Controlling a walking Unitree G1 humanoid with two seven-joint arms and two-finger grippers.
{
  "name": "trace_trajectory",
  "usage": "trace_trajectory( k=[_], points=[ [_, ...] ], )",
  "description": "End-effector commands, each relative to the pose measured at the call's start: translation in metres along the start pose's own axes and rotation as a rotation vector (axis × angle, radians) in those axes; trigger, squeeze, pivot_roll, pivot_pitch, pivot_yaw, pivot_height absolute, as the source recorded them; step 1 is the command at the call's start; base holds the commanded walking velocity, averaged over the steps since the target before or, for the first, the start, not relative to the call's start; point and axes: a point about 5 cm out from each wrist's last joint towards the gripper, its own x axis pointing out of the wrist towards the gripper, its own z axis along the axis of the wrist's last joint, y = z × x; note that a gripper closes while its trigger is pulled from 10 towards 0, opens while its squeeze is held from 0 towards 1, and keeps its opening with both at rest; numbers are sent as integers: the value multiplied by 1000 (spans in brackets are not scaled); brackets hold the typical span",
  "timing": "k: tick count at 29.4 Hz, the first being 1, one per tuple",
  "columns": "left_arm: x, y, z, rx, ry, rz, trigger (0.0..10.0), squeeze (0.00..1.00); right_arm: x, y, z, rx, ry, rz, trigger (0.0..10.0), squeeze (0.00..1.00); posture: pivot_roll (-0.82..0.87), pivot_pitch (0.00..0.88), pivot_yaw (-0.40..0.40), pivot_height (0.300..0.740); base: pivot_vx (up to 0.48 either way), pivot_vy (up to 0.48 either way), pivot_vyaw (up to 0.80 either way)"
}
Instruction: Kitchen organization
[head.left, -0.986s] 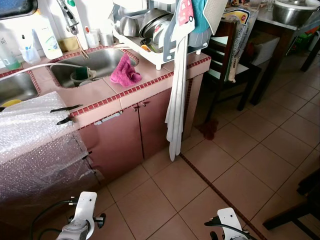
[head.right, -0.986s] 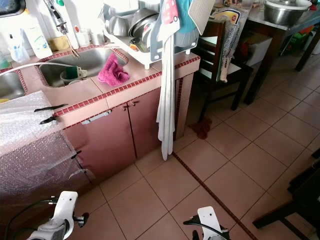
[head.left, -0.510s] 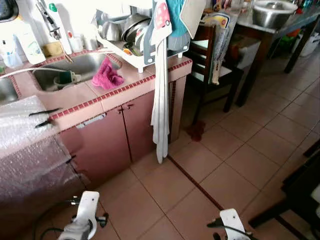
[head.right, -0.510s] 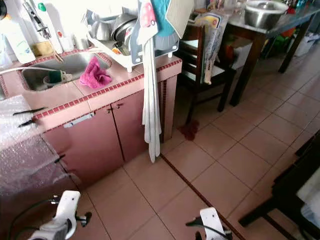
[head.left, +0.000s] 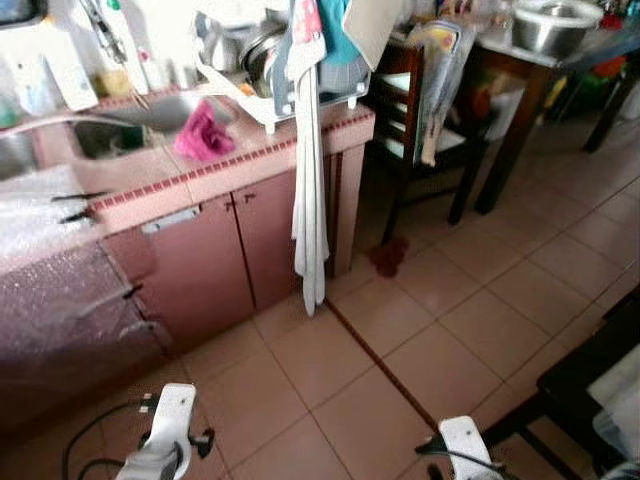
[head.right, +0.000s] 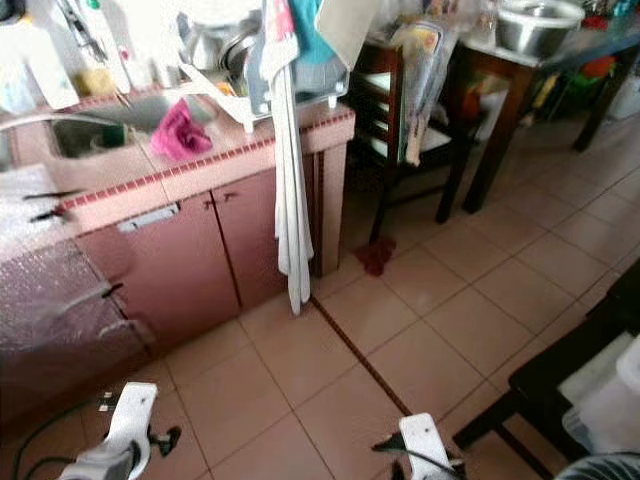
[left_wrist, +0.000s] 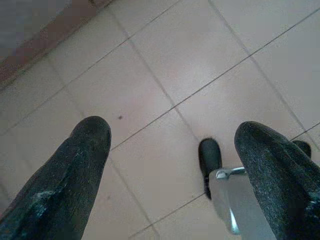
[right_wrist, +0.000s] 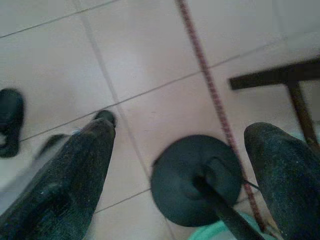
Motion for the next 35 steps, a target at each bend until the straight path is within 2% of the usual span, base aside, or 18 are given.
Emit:
trace_trajectory(
  k=[1, 13, 35],
  points=[
    [0, 5, 6, 13, -16, 14, 10000, 0, 0, -2, 3, -9, -7, 1, 10000, 0, 16, 0, 18, 740, 0, 0, 0],
    [0, 4, 4, -5, -9, -2, 10000, 0, 0, -2, 3, -5, -8, 0, 10000, 0, 18, 0, 16, 740, 0, 0, 0],
    [0, 4, 2, -8, 0, -10, 10000, 0, 0, -3, 3, 0, -12, -1, 10000, 0, 21, 0, 15, 740, 311, 0, 0]
  ],
)
